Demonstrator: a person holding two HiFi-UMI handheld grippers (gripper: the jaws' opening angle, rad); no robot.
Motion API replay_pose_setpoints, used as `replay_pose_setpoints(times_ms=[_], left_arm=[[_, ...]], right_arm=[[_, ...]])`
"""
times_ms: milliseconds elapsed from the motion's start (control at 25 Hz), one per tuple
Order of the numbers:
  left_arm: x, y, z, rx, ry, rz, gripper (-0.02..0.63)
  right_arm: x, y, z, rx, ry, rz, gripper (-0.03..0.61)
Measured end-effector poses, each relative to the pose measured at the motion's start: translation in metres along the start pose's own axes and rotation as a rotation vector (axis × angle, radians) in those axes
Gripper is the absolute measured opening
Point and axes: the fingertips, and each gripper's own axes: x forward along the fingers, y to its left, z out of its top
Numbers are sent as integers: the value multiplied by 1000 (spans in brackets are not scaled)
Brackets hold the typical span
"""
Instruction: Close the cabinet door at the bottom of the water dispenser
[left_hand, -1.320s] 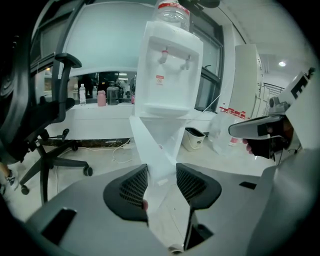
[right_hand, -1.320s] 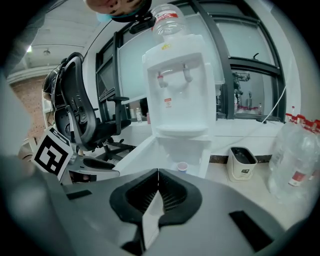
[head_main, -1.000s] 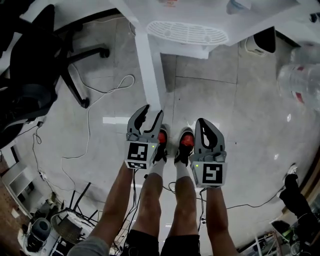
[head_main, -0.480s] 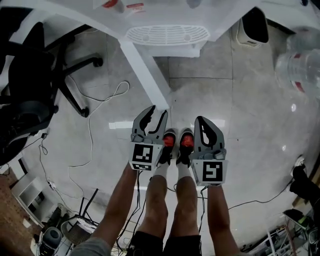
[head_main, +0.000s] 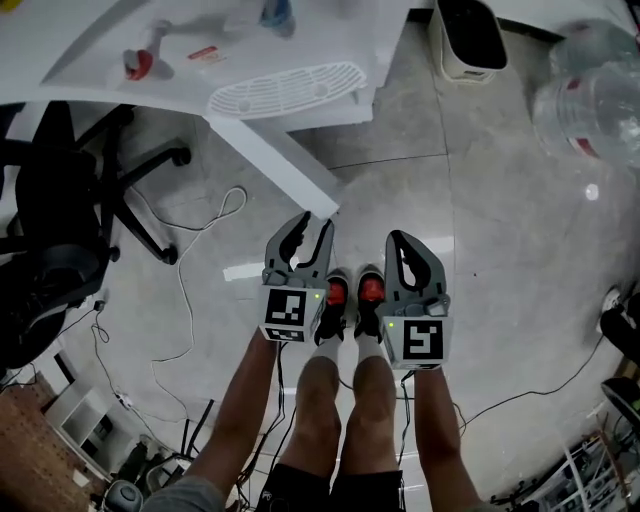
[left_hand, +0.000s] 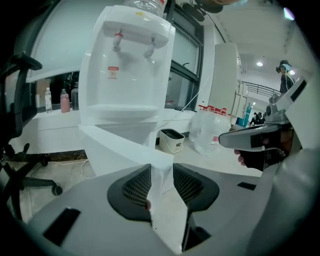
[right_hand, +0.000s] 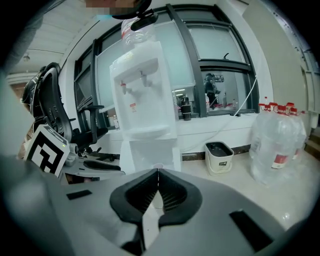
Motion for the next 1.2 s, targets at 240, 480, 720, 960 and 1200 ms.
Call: replay_pose_setpoints(times_ms=[240, 480, 720, 960, 1200], left_arm=[[18, -10, 12, 32, 2, -30, 155], [37, -18, 24, 61, -3, -49, 155], [56, -25, 37, 87, -8, -60, 155], [73, -27, 51, 109, -16, -63, 152], [90, -27, 62, 122, -38, -56, 149]], right_arm=[[0, -23, 6, 1, -21, -38, 18], [2, -45, 10, 26, -48, -77, 20], [7, -63, 12, 42, -59, -95, 19], [12, -81, 16, 56, -70, -116, 20], [18, -97, 20, 63, -94, -135, 19]])
